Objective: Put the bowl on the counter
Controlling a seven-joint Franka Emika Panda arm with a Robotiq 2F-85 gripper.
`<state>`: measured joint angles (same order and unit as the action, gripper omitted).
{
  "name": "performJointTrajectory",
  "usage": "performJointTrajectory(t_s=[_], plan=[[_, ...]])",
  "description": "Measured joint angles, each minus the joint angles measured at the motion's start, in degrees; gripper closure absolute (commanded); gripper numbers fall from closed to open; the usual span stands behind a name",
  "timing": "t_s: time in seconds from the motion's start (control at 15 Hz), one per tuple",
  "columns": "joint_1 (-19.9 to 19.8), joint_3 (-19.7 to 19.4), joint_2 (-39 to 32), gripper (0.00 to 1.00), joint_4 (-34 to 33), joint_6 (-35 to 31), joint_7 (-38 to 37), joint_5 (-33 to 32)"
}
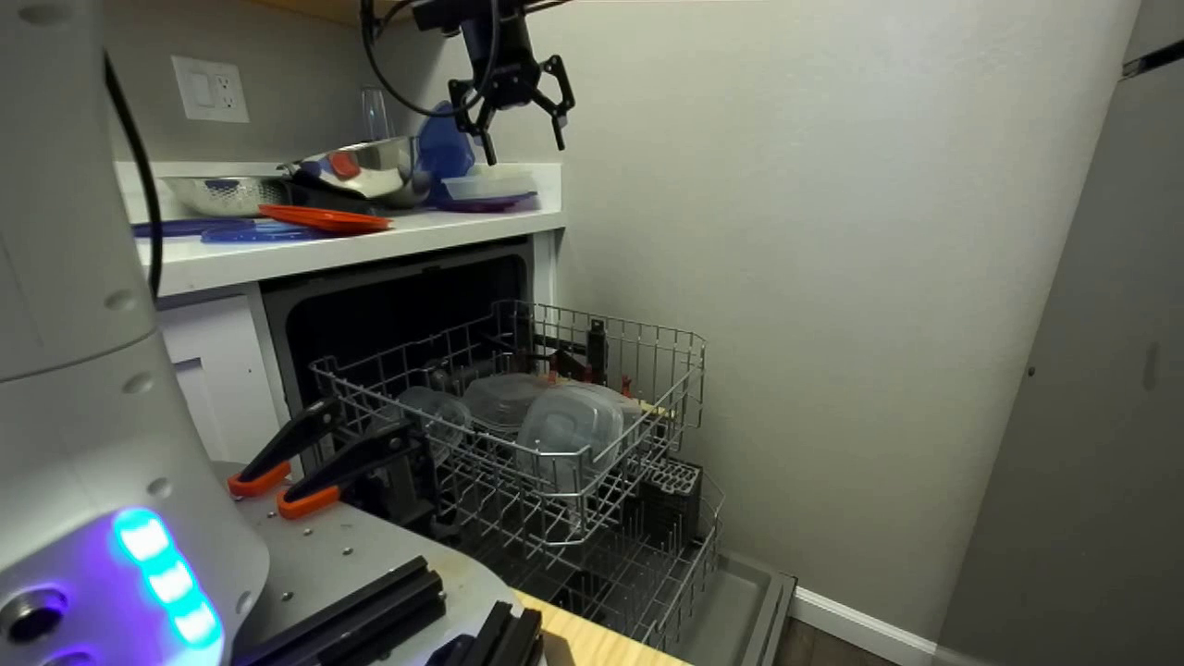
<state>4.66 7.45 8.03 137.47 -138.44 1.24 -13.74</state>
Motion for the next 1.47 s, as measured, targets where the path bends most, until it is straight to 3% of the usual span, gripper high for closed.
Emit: performJointTrajectory(t_s=[0.6, 0.73, 1.13, 1.47], plan=[[0.0, -0.2, -0.6, 0.00, -0.1, -0.4, 0.4, 0.3], [0.0, -1.1, -3.5, 0.00, 0.0, -4.5, 3.2, 2.7], [-1.2, -2.6, -18.7, 0.00, -2.6, -16.8, 21.0, 12.7], [-8.5, 5.0, -28.6, 0.00, -9.5, -18.4, 40.3, 22.1]])
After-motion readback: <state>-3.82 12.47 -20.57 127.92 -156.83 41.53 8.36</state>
